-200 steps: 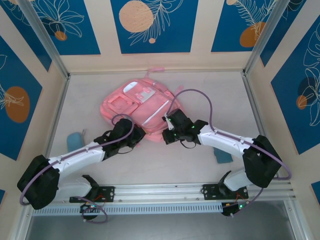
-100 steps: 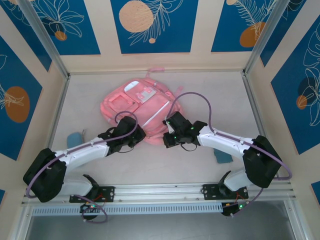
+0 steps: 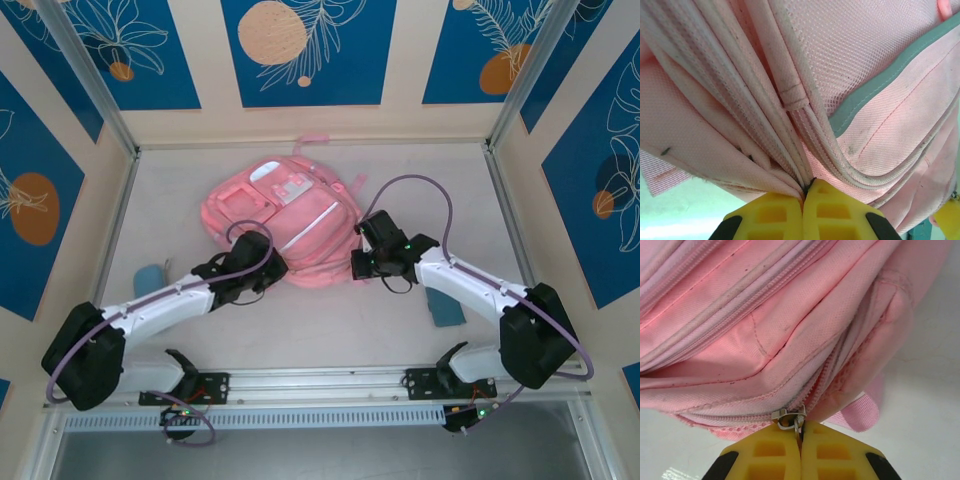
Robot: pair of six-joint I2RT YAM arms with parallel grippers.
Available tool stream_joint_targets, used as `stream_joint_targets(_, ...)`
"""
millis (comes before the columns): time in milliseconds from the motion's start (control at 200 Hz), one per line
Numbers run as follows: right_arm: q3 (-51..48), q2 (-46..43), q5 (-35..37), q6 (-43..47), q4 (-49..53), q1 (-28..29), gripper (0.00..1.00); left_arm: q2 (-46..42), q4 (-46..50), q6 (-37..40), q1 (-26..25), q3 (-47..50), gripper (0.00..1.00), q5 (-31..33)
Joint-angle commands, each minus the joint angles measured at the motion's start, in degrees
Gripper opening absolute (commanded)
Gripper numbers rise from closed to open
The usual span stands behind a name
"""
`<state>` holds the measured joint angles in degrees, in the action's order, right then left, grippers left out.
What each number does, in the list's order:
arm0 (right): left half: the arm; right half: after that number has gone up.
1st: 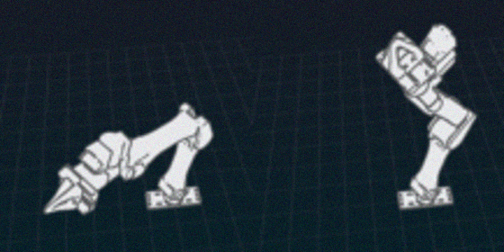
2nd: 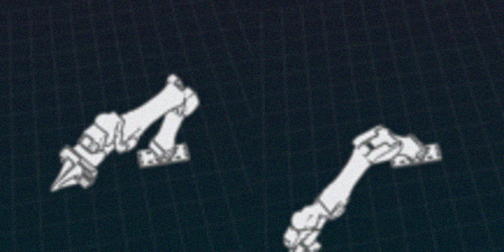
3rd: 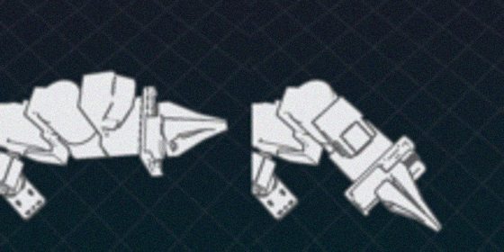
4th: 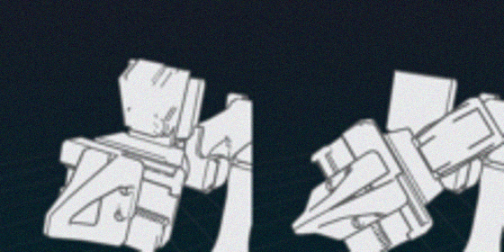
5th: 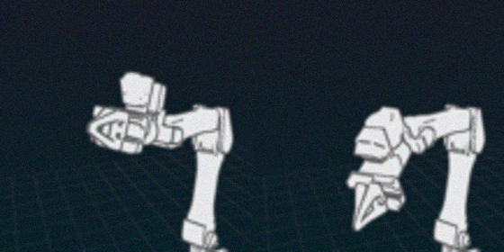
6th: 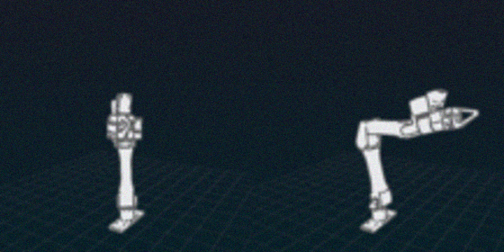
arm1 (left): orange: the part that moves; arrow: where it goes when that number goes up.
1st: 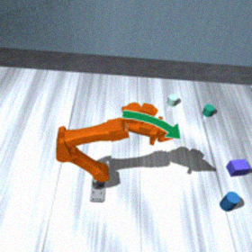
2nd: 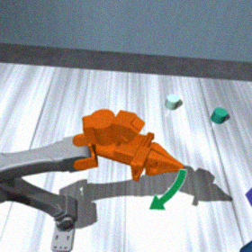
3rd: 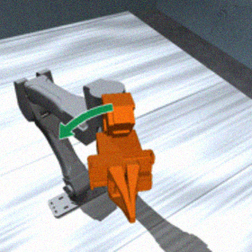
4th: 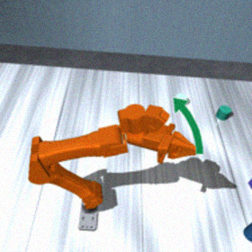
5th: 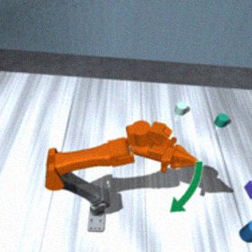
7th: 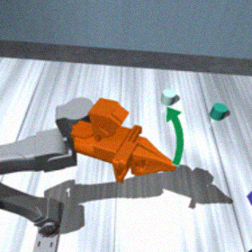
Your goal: Pack the student bag
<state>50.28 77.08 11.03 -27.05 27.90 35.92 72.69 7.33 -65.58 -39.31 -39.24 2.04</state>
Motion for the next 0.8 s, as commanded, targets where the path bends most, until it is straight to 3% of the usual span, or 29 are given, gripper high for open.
stream_joint_targets(0,-2.07,-2.26,-3.79,1.65,3.19,1.08,0.00,3.65,4.31,7.46,4.00,-4.15,0.00,1.22)
stream_joint_targets(175,-4.72,-1.50,-9.72,0.48,-1.41,8.86,0.00,11.42,6.80,14.54,7.52,-13.35,0.00,-1.63)
stream_joint_targets(265,-4.74,0.55,-11.54,-1.32,-4.23,12.55,0.00,13.80,7.95,15.64,9.73,-16.28,0.05,-1.88)
stream_joint_targets(435,-0.63,6.42,-11.80,-5.21,-8.74,16.34,0.00,12.90,14.87,13.35,14.87,-17.39,0.35,0.28)
stream_joint_targets(595,7.45,13.37,-14.67,-10.40,-11.46,16.58,0.00,8.47,17.64,12.76,20.29,-13.69,0.48,-3.01)
stream_joint_targets(795,16.55,20.06,-16.24,-11.42,-10.15,16.63,0.00,1.11,17.26,10.65,21.62,-9.32,0.66,-9.85)
